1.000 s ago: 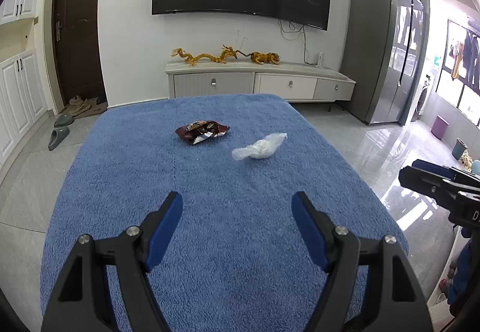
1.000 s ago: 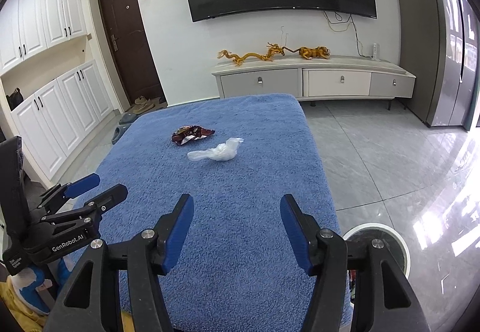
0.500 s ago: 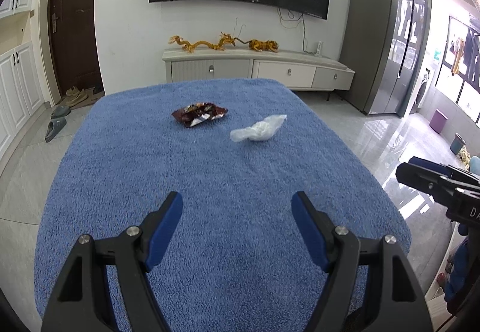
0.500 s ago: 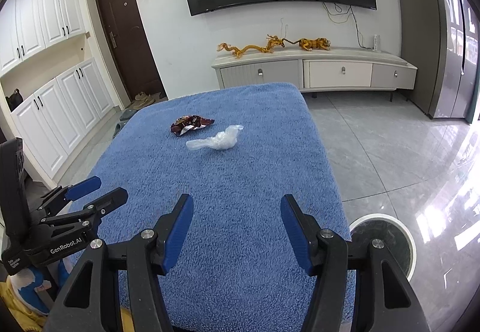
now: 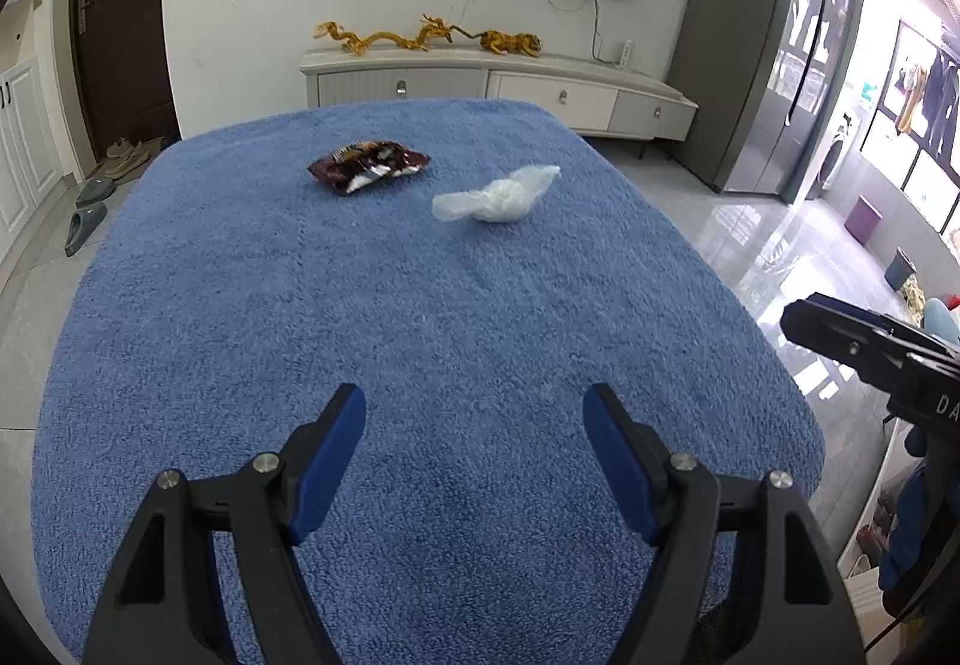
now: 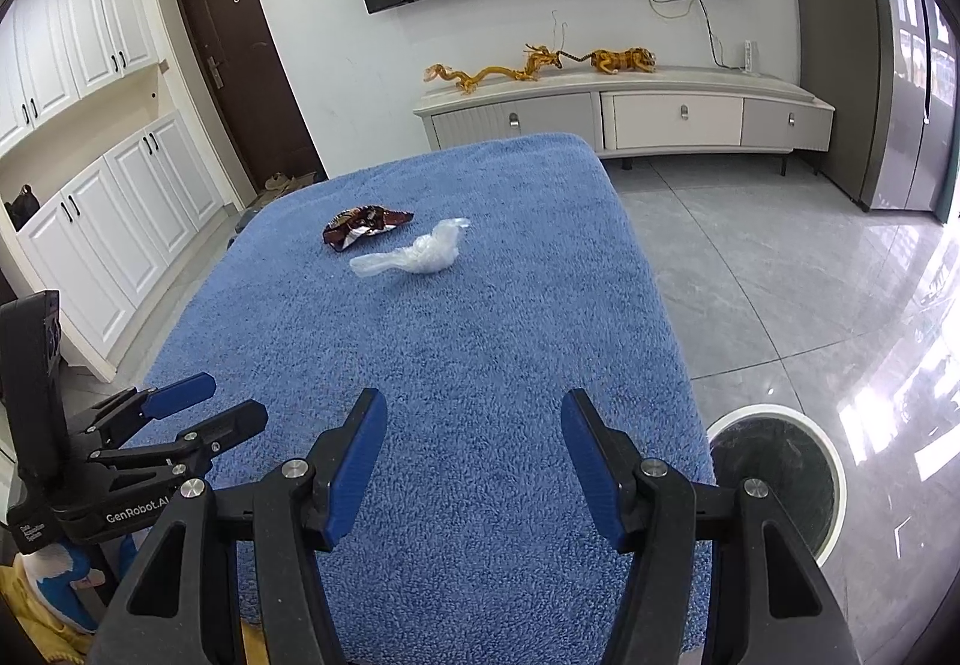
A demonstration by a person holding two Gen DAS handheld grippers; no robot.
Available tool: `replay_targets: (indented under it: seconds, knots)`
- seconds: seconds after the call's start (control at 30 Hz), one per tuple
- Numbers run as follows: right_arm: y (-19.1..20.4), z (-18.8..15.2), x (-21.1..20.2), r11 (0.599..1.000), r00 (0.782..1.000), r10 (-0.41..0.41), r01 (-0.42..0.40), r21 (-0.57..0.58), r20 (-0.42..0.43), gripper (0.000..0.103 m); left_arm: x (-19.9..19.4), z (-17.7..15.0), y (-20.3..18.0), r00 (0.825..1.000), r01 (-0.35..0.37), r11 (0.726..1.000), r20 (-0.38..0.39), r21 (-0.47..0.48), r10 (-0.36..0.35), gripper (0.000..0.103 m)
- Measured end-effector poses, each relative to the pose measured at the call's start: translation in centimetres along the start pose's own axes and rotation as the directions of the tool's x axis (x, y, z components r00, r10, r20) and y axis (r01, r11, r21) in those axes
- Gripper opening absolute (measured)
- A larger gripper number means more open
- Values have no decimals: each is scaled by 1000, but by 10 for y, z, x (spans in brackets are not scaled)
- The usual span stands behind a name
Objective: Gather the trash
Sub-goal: 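Move both grippers back over the table toward the brown wrapper and clear plastic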
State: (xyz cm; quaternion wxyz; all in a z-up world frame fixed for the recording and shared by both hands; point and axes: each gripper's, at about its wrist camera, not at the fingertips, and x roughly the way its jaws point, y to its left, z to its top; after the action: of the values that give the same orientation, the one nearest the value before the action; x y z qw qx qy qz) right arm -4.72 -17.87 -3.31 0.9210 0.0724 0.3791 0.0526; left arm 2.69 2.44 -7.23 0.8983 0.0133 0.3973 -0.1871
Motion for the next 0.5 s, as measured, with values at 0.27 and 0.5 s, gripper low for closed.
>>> replay_targets:
  seconds: [0.27, 0.5]
  knots:
    - [-6, -1, 8, 1000, 1000, 4, -3, 10, -20, 58, 9, -2, -3, 1000, 11, 1000, -26, 9, -11, 74]
    - [-8, -2, 12, 1000, 999, 7, -6, 13, -32, 58, 16, -2, -3, 999, 13, 1000, -43, 7, -12, 74]
